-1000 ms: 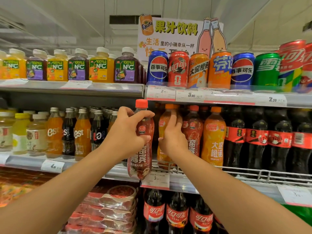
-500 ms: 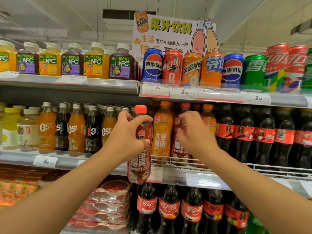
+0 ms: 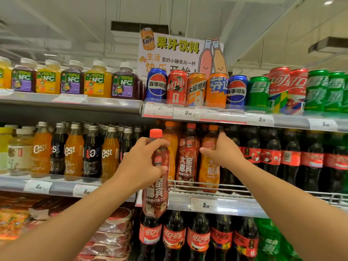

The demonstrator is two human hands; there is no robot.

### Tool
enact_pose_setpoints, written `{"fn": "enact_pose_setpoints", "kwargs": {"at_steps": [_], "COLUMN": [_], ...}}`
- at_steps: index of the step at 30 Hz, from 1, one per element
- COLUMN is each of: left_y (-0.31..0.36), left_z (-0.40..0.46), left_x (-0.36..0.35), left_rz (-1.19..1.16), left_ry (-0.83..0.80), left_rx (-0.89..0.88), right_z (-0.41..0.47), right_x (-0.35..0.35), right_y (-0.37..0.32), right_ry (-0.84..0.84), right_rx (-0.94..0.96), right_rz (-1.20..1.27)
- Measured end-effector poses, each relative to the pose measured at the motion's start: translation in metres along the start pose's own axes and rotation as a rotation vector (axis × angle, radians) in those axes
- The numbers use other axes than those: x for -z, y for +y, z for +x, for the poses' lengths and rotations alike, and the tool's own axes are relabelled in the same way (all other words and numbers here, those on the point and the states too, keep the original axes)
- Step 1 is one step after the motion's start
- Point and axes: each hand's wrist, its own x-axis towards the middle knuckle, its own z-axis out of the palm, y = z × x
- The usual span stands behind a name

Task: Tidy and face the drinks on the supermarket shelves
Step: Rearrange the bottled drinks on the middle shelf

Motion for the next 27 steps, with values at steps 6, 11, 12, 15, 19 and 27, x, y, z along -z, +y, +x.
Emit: {"fn": "enact_pose_setpoints", "kwargs": {"at_steps": [6,11,12,15,19,27], "left_y": [-0.002,-0.002,0.000,0.005,0.010,0.003], "left_z": [-0.014,-0.017,-0.019,-0.022,-0.025,-0.021], "left_x": [-0.011,-0.018,-0.019,-0.022,-0.029,-0.037], "left_rz": [-0.159,-0.112,-0.104,-0.126,-0.193,-0.189], "left_ry": [0.099,0.101,0.100,0.077,0.050,0.007], "left_rx": [0.095,0.168,0.165,0.168,0.199,0.135], "right_z": [-0.004,-0.022,-0.025,-0.031,-0.041,-0.055], "right_x": [0.000,0.000,0.001,0.002,0.013,0.055], "right_y": [0.009,0.023,0.026,0.036,0.046,0.030], "right_ry": [0.084,0.119,0.113,0.105,0.211,0.278], "right_rx": [0.021,0.123,0.148,0.202,0.262,0.276], "right_rz": [0.037,0.146,0.200,0.339,0.467,0.469]}}
